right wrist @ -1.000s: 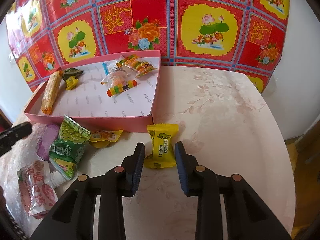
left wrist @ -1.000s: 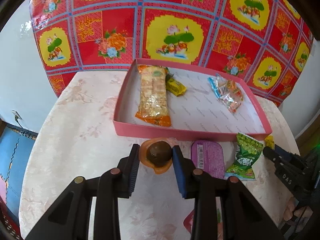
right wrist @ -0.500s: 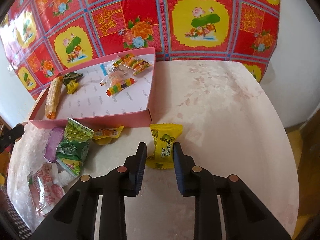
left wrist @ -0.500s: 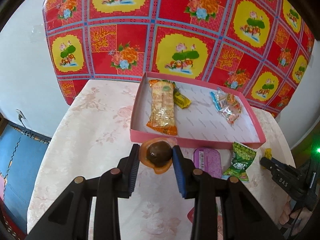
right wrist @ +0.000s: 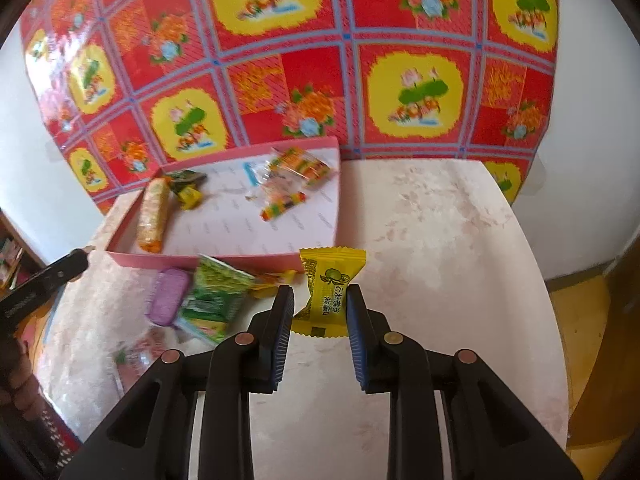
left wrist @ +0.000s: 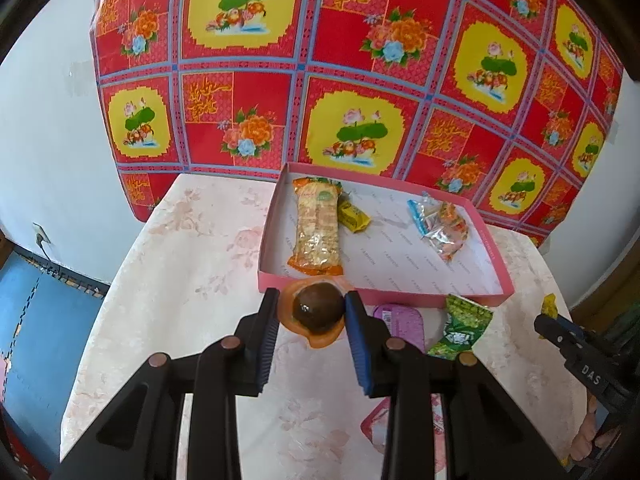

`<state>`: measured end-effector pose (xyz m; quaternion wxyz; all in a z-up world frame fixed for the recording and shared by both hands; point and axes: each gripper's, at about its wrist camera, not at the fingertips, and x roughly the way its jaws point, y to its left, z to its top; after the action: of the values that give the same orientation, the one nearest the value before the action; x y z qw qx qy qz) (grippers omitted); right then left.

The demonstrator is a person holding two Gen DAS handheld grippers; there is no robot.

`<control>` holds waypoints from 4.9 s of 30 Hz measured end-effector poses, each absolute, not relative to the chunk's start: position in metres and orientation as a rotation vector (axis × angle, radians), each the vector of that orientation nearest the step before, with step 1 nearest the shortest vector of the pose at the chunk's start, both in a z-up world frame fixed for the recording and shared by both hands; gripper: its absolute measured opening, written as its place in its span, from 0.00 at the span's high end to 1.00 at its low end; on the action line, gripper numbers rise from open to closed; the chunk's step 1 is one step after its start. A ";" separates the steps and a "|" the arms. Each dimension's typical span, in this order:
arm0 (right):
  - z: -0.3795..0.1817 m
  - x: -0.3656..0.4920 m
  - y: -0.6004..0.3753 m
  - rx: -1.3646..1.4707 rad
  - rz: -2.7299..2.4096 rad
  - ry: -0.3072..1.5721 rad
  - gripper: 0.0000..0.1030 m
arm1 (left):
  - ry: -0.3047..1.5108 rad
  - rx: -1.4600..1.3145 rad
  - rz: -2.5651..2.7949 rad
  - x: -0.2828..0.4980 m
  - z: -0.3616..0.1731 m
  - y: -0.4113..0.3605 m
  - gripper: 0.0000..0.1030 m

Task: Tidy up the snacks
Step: 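Carry the brown sweet with left tool while right tool carries yellow candy into box, then open both tools to release the brown sweet and yellow candy in the box, then withdraw both tools from the box toward the purple tin and green bag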

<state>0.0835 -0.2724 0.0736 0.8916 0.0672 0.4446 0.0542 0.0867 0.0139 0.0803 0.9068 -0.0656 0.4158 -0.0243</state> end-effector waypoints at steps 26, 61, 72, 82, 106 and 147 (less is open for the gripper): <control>0.096 0.128 -0.249 0.146 0.210 0.905 0.73 | 0.891 -0.103 -0.123 0.132 0.086 -0.018 0.67; 0.028 0.189 -0.247 0.140 0.223 0.994 0.73 | 0.999 -0.005 -0.139 0.205 0.014 -0.061 0.67; 0.021 0.198 -0.247 0.148 0.228 0.998 0.73 | 0.998 -0.004 -0.131 0.218 0.001 -0.062 0.67; 0.017 0.201 -0.242 0.159 0.244 1.012 0.73 | 0.996 -0.003 -0.129 0.219 0.000 -0.062 0.66; 0.044 0.175 -0.247 0.154 0.228 0.957 0.58 | 0.999 0.003 -0.151 0.196 0.030 -0.063 0.46; 0.049 0.089 -0.290 0.193 0.124 0.988 0.53 | 1.014 -0.036 -0.151 0.127 0.043 -0.047 0.45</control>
<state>0.0892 -0.2900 0.0486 0.8742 0.0924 0.4730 0.0592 0.1274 -0.0473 0.0427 0.8714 -0.0173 0.4849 -0.0722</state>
